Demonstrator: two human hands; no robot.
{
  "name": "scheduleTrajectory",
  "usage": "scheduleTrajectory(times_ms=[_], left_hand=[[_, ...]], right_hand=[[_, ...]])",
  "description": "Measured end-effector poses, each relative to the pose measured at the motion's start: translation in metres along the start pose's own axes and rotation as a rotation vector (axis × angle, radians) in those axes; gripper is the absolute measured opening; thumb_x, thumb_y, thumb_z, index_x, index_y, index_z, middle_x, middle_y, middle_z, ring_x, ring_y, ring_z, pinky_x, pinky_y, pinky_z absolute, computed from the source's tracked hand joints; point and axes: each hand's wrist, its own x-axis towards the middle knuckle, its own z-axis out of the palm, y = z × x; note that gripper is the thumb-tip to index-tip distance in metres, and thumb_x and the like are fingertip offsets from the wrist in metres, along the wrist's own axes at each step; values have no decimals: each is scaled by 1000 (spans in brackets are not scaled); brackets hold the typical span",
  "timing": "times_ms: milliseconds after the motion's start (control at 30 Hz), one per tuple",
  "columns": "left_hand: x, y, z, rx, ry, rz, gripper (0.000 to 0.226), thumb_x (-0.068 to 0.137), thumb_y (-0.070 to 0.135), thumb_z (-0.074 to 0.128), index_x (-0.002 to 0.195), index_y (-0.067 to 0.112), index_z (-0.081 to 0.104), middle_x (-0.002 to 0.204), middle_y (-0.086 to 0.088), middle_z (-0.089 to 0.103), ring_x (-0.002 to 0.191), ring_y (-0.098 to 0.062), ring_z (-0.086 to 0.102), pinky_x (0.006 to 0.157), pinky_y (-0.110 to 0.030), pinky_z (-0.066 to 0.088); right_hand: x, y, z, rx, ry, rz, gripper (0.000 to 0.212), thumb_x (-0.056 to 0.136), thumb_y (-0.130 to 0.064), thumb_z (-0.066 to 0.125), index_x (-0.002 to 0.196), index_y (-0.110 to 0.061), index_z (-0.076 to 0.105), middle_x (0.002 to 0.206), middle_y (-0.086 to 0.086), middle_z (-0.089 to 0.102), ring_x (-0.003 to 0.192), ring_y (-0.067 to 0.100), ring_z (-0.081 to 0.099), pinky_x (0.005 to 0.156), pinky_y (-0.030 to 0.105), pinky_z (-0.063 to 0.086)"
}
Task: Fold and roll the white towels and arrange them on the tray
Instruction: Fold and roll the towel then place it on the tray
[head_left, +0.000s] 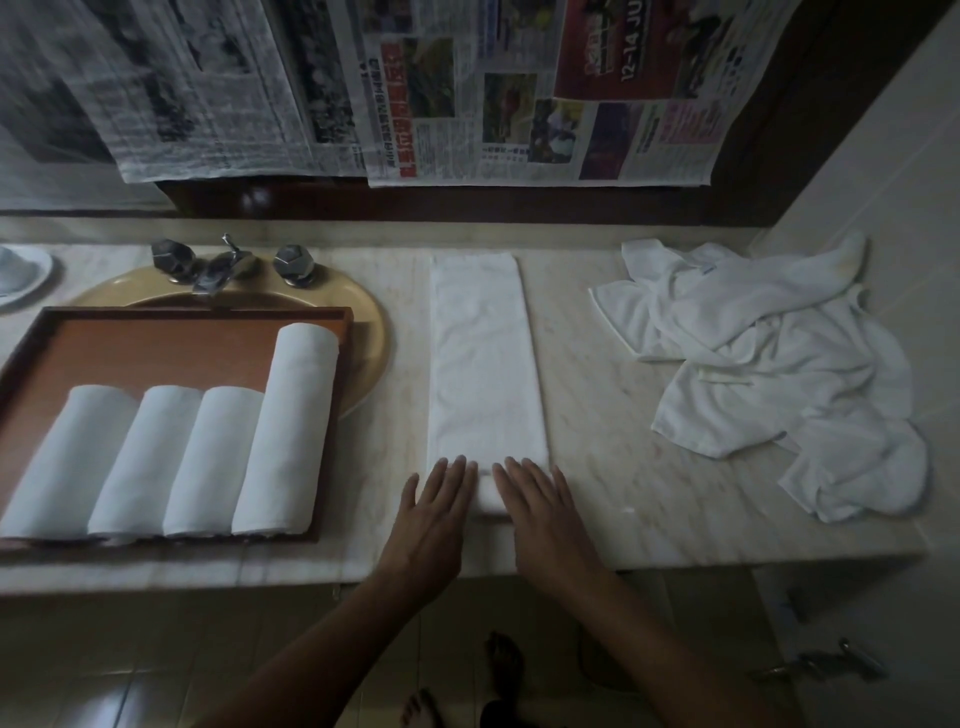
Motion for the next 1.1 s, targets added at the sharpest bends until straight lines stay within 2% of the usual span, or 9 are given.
scheduleTrajectory(times_ms=[167,333,500,667,767,833,933,1000,1100], left_hand=[[8,-16,-20,-96,-47,30,78,94,10,61,161,15,22,165,-4,30,151,-23,31,118,-43,34],[-15,-23,-30,-308,-58,29,51,98,32,66,142,23,43,145,1,56,126,-17,57,103,-34,45],[-35,-27,-31,-467,-66,-7,40,95,41,68,131,28,54,128,10,61,106,-10,59,91,-31,50],[-32,-28,-35,-607,-56,-89,43,93,49,63,128,24,65,118,12,56,107,-8,56,89,-25,47],[-27,-26,-38,-677,-67,-177,36,99,41,64,130,24,66,120,8,58,105,-8,57,85,-22,45],[-22,-23,-41,-698,-82,-217,34,100,38,63,130,22,66,119,5,59,101,-8,58,80,-19,43],[-17,-21,-43,-698,-92,-253,35,101,38,62,129,18,67,115,2,61,97,-11,59,75,-19,41],[-14,-21,-45,-692,-100,-281,36,100,39,62,129,17,67,114,1,61,96,-11,59,73,-17,40],[-10,-17,-46,-706,-102,-327,39,98,45,62,125,18,68,110,0,62,98,-16,61,73,-18,41]], right_hand=[[4,6,-18,115,-22,8,79,91,-2,60,160,-19,28,162,4,36,150,23,31,125,36,13],[-16,15,-32,366,-116,95,55,98,-30,67,148,-27,45,150,-1,49,136,17,45,111,29,36],[-37,25,-24,511,-114,117,46,97,-36,68,141,-29,58,137,-13,45,125,3,42,106,20,37],[-31,26,-30,447,-121,151,45,101,-47,47,141,-30,61,130,-9,57,120,14,46,104,39,39],[-25,22,-31,440,-78,193,38,101,-46,48,134,-34,63,131,-11,63,121,16,50,101,38,37],[-25,14,-31,401,27,192,32,100,-40,52,128,-32,66,127,-9,65,118,17,53,97,37,40],[-34,-7,-24,243,221,98,33,94,-14,63,126,-22,70,123,0,66,114,23,58,97,41,48],[-42,-21,-17,178,258,53,45,90,-5,65,132,-18,66,133,6,64,126,27,55,110,46,44],[-49,-31,-5,124,146,61,69,88,-3,60,154,-20,44,160,9,41,151,33,32,123,58,24]])
